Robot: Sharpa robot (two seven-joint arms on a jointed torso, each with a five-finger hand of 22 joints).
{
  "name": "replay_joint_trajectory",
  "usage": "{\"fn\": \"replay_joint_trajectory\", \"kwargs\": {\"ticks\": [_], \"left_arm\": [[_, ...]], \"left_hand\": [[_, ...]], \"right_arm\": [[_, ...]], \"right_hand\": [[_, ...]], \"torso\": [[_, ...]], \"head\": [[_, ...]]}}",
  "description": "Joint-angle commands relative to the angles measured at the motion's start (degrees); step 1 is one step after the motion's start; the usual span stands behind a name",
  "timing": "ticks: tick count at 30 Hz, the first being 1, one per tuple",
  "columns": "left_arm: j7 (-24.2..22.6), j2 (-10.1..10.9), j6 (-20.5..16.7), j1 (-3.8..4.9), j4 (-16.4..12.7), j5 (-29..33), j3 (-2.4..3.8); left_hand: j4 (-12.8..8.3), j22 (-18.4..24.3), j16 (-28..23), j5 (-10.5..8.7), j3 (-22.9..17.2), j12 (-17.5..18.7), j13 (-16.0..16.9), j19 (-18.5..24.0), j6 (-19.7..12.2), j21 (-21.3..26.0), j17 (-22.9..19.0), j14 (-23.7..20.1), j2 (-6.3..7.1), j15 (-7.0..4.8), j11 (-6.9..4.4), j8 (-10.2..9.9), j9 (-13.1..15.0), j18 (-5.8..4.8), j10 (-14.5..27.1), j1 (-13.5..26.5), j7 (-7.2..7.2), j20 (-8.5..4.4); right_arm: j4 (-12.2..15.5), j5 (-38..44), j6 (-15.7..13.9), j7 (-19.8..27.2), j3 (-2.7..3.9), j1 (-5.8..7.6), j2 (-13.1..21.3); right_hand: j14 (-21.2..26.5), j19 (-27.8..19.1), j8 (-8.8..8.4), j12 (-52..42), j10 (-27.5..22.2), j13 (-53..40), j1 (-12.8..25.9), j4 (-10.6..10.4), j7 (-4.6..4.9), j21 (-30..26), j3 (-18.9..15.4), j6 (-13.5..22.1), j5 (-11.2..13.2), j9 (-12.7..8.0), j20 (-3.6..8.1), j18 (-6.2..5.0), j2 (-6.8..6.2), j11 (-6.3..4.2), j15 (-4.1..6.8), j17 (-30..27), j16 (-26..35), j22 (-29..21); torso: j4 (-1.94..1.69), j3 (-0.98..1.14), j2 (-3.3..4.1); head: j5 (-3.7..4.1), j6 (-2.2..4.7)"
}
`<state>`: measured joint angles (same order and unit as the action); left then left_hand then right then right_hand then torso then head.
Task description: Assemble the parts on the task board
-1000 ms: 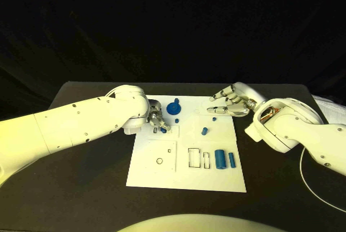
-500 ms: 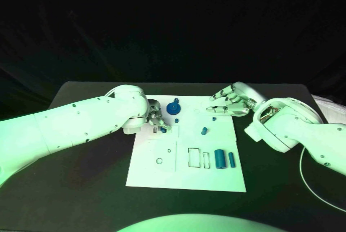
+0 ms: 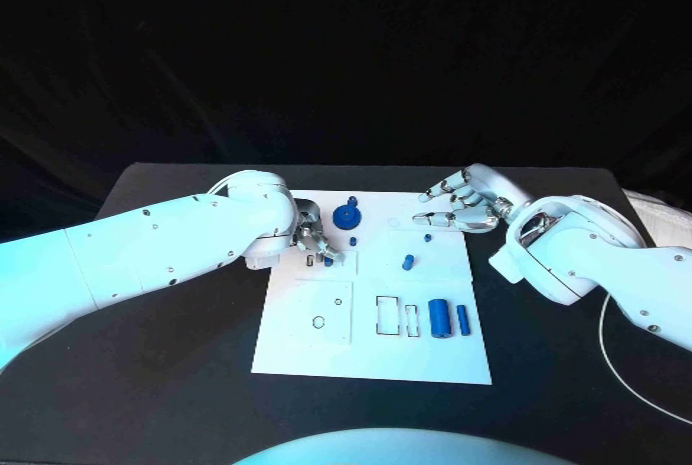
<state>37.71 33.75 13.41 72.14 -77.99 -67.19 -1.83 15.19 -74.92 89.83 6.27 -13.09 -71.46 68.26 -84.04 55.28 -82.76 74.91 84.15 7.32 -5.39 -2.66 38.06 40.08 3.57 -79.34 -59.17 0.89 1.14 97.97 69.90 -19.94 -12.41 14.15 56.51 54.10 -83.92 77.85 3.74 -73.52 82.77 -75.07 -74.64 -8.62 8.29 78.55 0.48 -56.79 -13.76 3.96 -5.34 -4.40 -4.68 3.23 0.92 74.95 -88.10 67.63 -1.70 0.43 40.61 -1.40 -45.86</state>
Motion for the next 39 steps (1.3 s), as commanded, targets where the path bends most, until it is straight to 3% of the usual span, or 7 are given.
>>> {"fn": "replay_joint_trajectory", "kwargs": {"ticks": [1, 7, 13, 20, 23, 26, 39], "left_arm": [[0.9, 0.2, 1.45, -0.63, -0.34, 0.16, -0.38], [0.82, 1.14, -0.05, -0.61, -1.59, 0.26, 0.03], [0.48, 2.83, -3.96, -0.01, -3.06, 5.33, 1.73], [0.41, 4.38, -1.17, 3.52, -1.37, 10.93, 3.07], [0.34, 3.92, 2.84, 5.47, 2.05, 10.09, 3.18], [0.22, 3.13, 4.96, 6.26, 4.99, 9.44, 3.19], [-0.77, -2.78, 6.52, 6.72, 15.89, 6.58, 1.86]], "left_hand": [[0.2, -5.23, 0.17, -0.13, 0.62, -0.16, 0.08, -1.13, 0.34, -0.2, 15.09, 5.85, -0.76, -0.42, -0.15, -0.04, 0.09, -1.11, -0.37, -0.13, 0.01, -0.51], [0.6, -5.13, 0.17, -0.1, 1.59, -0.09, 0.02, -1.09, 0.4, -0.1, 15.09, 5.85, -1.04, -0.46, -0.19, 0.02, 0.16, -1.08, -0.36, -0.35, -0.03, -0.55], [1.39, -4.16, 0.17, -0.35, 5.17, 1.05, -1.17, -0.59, -0.95, 0.72, 15.09, 5.85, -0.74, -0.35, 0.09, -0.75, -0.09, -0.83, 0.56, 0.24, 0.38, -0.52], [1.36, -1.9, 0.17, -1.86, 9.46, 4.19, -4.57, 0.64, -2.68, 2.66, 15.09, 5.85, -1.52, 0.42, 1.07, -2.81, -1.63, -0.28, 3.17, -1.13, 1.43, 0.15], [0.95, -0.68, 0.17, -1.55, 9.84, 5.95, -6.46, 1.37, -3.17, 3.79, 15.09, 5.85, -2.7, 0.82, 1.47, -3.66, -2.41, 0.03, 4.63, -4.07, 1.91, 0.53], [1.04, -0.42, 0.17, -1.54, 10.26, 6.29, -6.86, 1.53, -3.32, 4.06, 15.09, 5.85, -2.94, 0.95, 1.62, -4.05, -2.81, 0.1, 4.93, -4.88, 2.09, 0.68], [1.29, -0.9, 0.17, -1.55, 11.06, 6.06, -6.74, 1.27, -3.48, 3.8, 15.09, 5.85, -3.7, 1.19, 1.88, -4.9, -3.75, -0.01, 4.84, -5.89, 2.38, 0.93]], "right_arm": [[0.0, 0.15, 0.41, -0.09, 0.0, -0.08, -0.09], [-0.17, 0.15, 0.47, -0.07, 0.0, -0.2, -0.2], [-0.49, 0.15, 0.57, -0.1, 0.0, -0.29, -0.33], [-0.95, 0.15, 0.92, -0.17, -0.02, -0.39, -0.7], [-1.09, 0.15, 1.06, -0.24, -0.03, -0.42, -0.88], [-1.21, 0.15, 1.11, -0.25, -0.03, -0.43, -1.06], [-1.46, 0.15, 1.29, -0.12, -0.04, -0.49, -1.49]], "right_hand": [[-5.26, -0.47, 0.19, 0.37, -0.55, -3.47, 0.62, -0.3, -0.09, -0.35, -0.03, -0.46, -0.3, 0.07, 0.04, -0.41, 0.06, 0.02, -0.05, 11.23, -0.09, -0.05], [-5.27, -0.49, 0.19, 0.42, -0.57, -3.42, 0.69, -0.42, -0.09, -0.38, -0.15, -0.45, -0.35, 0.07, 0.04, -0.42, 0.07, 0.02, -0.05, 11.24, -0.1, -0.09], [-5.27, -0.52, 0.18, 0.45, -0.58, -3.4, 0.75, -0.54, -0.1, -0.44, -0.25, -0.44, -0.38, 0.07, 0.04, -0.43, 0.07, 0.02, -0.05, 11.25, -0.1, -0.17], [-5.27, -0.51, 0.18, 0.41, -0.57, -3.42, 0.76, -0.57, -0.1, -0.43, -0.27, -0.44, -0.39, 0.07, 0.04, -0.42, 0.07, 0.02, -0.05, 11.25, -0.1, -0.15], [-5.27, -0.44, 0.18, 0.28, -0.5, -3.51, 0.82, -0.67, -0.1, -0.39, -0.36, -0.44, -0.43, 0.07, 0.05, -0.4, 0.08, 0.02, -0.05, 11.24, -0.1, -0.05], [-5.27, -0.42, 0.19, 0.28, -0.49, -3.5, 0.8, -0.71, -0.1, -0.38, -0.38, -0.45, -0.49, 0.07, 0.05, -0.4, 0.12, 0.01, -0.05, 11.25, -0.1, -0.02], [-5.27, -0.4, 0.19, 0.29, -0.49, -3.48, 0.68, -0.82, -0.11, -0.4, -0.43, -0.45, -0.73, 0.07, 0.06, -0.4, 0.28, 0.0, -0.04, 11.25, -0.1, -0.03]], "torso": [[-0.03, 0.03, -0.03], [-0.03, 0.03, -0.05], [-0.06, 0.03, -0.1], [0.0, 0.04, 0.03], [-0.08, 0.1, -0.03], [0.01, 0.0, 0.08], [0.02, -0.23, 0.24]], "head": [[-0.02, -0.08], [-0.13, 0.08], [-0.2, 0.46], [-0.5, 0.98], [-0.64, 0.99], [-0.79, 1.29], [-0.9, 1.15]]}}
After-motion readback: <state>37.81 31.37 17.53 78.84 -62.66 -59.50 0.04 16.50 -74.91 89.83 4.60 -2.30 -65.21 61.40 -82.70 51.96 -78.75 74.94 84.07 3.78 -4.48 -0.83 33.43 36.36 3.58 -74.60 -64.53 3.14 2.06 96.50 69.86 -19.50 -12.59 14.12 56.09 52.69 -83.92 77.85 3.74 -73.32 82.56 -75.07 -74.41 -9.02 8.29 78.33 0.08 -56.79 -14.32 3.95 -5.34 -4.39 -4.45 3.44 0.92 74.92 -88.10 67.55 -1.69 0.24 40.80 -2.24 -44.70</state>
